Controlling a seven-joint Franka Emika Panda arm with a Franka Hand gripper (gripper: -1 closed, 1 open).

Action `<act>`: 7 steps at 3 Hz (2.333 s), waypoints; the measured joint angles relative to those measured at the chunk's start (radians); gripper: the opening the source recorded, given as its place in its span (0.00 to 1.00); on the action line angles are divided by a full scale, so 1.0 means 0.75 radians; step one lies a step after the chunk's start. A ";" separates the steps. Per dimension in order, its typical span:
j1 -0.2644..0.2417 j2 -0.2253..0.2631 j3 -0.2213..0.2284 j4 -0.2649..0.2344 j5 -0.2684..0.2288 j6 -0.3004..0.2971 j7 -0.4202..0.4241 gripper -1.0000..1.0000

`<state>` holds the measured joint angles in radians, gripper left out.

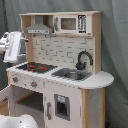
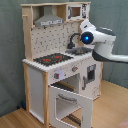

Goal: Play with the kitchen

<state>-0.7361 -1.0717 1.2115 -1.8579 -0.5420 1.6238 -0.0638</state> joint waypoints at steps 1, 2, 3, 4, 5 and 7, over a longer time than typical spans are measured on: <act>-0.061 0.037 -0.025 0.000 0.031 0.070 0.087 1.00; -0.082 0.083 -0.045 0.001 0.075 0.090 0.211 1.00; -0.095 0.144 -0.059 0.006 0.153 0.126 0.333 1.00; -0.141 0.213 -0.051 0.026 0.244 0.201 0.404 1.00; -0.196 0.279 -0.035 0.063 0.336 0.256 0.453 1.00; -0.306 0.410 -0.003 0.077 0.586 0.328 0.526 1.00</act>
<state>-0.9656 -0.7641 1.2092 -1.8004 -0.1029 1.8695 0.3303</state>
